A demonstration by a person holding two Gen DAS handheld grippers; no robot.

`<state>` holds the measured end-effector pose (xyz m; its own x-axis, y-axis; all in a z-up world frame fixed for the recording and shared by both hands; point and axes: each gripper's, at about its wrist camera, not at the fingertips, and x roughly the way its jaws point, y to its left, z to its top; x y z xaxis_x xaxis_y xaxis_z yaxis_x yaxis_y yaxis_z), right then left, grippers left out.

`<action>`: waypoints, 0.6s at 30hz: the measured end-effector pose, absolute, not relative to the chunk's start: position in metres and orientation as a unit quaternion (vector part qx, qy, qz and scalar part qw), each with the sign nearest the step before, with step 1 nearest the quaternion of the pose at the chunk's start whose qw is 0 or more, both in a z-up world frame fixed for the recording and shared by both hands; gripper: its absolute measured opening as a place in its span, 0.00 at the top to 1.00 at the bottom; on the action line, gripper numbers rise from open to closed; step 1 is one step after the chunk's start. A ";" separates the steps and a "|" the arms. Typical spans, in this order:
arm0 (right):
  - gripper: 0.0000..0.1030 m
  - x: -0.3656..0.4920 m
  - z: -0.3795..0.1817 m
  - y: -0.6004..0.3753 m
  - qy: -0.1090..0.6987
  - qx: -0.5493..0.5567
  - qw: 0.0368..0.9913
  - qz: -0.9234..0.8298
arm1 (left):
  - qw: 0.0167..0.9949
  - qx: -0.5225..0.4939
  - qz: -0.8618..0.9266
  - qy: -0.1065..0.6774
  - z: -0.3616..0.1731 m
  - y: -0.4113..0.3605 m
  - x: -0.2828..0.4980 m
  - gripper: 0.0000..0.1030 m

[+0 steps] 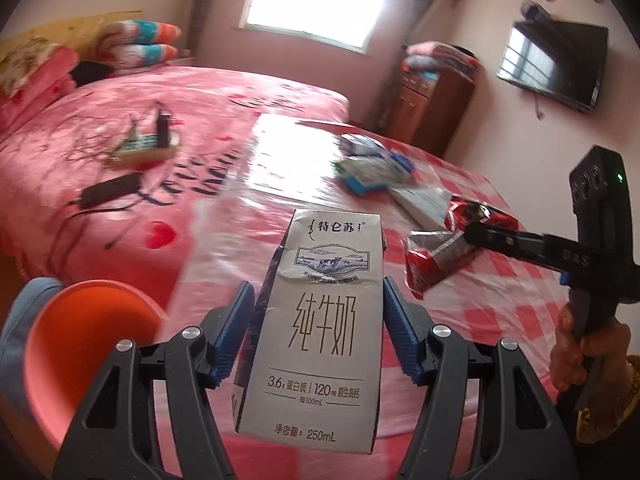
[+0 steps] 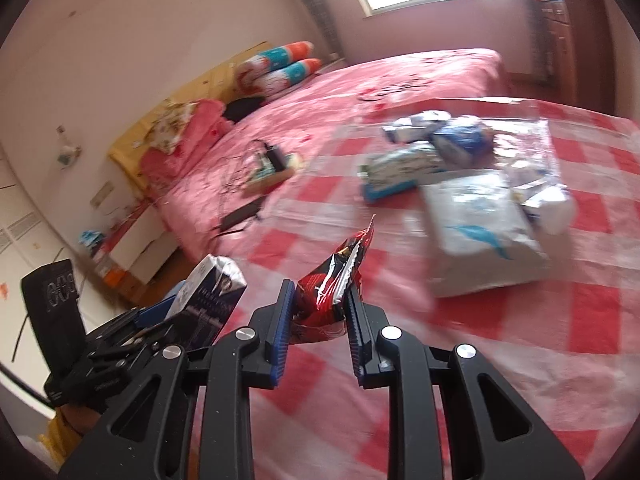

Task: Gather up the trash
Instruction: 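Carry carton and red wrapper over the orange bucket and open both tools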

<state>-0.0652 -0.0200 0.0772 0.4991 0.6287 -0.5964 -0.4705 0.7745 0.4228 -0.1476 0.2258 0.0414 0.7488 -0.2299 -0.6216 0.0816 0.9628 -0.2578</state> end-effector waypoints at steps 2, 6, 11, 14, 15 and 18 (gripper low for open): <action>0.74 -0.066 0.081 -0.003 0.387 0.099 0.851 0.340 | 0.931 -0.113 -0.061 0.341 0.043 0.242 -0.153 0.37; 0.74 -0.072 0.088 0.043 0.387 0.077 0.831 0.391 | 0.931 -0.136 -0.012 0.340 0.041 0.280 -0.165 0.37; 0.74 -0.082 0.092 0.105 0.388 0.036 0.805 0.446 | 0.923 -0.171 0.050 0.342 0.028 0.327 -0.180 0.37; 0.74 -0.090 0.091 0.139 0.391 0.015 0.788 0.476 | 0.917 -0.186 0.084 0.344 0.018 0.350 -0.187 0.37; 0.74 -0.093 0.090 0.151 0.390 0.006 0.783 0.485 | 0.914 -0.192 0.093 0.344 0.015 0.356 -0.190 0.37; 0.74 -0.102 0.085 0.181 0.394 -0.015 0.766 0.507 | 0.906 -0.212 0.112 0.348 0.006 0.374 -0.195 0.37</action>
<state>-0.1015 0.1808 0.0849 0.1754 0.7662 -0.6182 -0.7893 0.4848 0.3769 -0.1951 0.3736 0.0056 0.7327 0.0558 -0.6783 -0.3505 0.8852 -0.3058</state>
